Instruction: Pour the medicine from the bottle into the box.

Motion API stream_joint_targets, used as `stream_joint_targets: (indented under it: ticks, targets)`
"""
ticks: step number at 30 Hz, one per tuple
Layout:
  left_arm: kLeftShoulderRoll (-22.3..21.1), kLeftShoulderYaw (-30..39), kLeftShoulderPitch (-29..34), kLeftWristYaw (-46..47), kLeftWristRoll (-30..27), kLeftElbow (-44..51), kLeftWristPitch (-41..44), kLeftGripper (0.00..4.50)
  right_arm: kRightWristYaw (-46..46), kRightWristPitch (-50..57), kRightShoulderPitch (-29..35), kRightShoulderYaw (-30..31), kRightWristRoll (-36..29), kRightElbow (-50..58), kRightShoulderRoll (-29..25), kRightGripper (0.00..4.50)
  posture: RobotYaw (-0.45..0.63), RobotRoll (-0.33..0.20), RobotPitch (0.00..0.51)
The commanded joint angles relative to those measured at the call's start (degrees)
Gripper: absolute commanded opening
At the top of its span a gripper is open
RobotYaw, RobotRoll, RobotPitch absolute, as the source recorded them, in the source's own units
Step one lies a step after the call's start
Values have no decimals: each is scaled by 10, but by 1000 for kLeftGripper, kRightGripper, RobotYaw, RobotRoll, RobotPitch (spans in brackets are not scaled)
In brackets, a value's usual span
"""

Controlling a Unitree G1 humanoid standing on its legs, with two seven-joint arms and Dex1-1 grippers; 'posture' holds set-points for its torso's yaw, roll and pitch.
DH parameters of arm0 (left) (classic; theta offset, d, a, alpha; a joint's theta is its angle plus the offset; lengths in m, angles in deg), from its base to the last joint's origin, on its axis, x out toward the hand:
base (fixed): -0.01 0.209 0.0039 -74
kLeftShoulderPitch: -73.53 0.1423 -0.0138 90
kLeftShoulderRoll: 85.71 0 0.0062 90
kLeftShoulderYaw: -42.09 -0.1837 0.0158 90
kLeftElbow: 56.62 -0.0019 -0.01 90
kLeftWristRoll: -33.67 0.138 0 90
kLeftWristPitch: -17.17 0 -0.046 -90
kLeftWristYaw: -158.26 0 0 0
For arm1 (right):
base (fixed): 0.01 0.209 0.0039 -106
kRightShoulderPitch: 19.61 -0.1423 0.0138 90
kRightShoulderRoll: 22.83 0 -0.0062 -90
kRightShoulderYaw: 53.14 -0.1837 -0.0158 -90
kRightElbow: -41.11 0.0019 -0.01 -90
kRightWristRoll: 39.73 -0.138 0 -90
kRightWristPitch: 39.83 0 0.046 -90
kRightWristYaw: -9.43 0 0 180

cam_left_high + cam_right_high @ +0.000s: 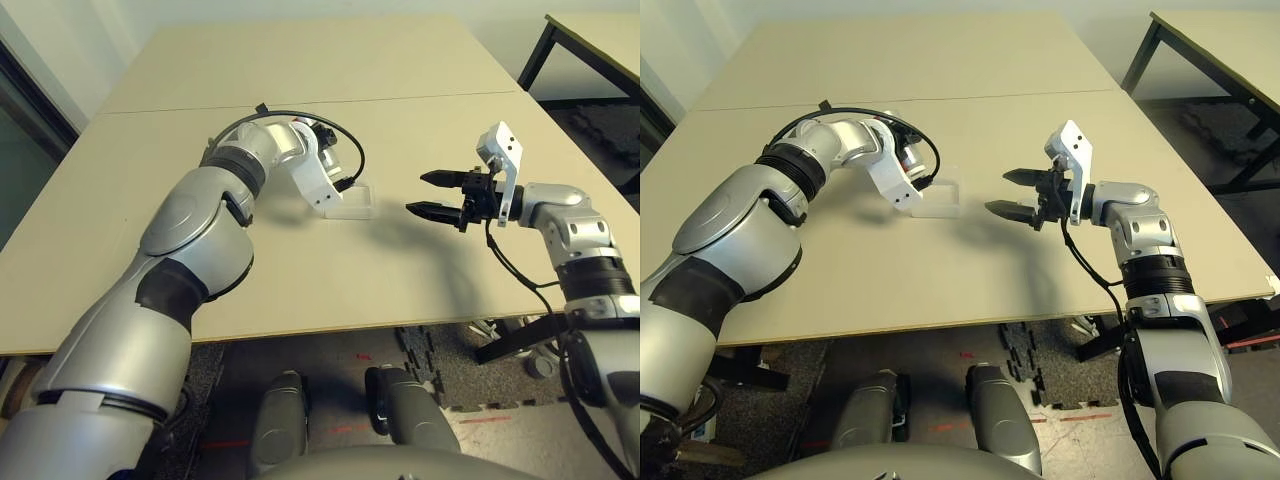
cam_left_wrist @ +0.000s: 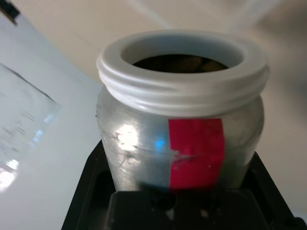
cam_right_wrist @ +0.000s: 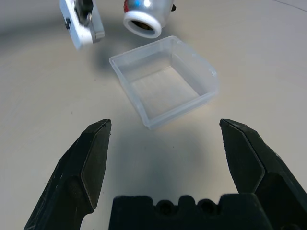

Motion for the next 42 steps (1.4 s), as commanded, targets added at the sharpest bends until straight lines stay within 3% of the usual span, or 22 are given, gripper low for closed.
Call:
stream_joint_targets:
  ticks: [1,9,21,28,35,42]
  targets:
    - [3,116,18,-102,-134,-7,-9,2654,2,3,5,4,-6,13,1,4500,-83,0,68]
    - [-4,277,61,-233,-298,13,37,2654,1,8,12,3,-10,24,-3,4500,-81,0,76]
    - [-34,436,162,-332,-477,94,115,2654,-9,17,5,11,-12,27,1,4500,-54,0,94]
    - [-23,499,259,-328,-570,225,209,2654,-13,40,-1,8,-26,38,8,4500,-48,0,110]
    - [20,565,382,-286,-685,422,335,2654,-14,49,5,16,-29,47,17,4500,-35,0,114]
    - [25,555,401,-235,-684,461,349,2654,-10,48,-1,19,-32,44,20,4500,-39,0,108]
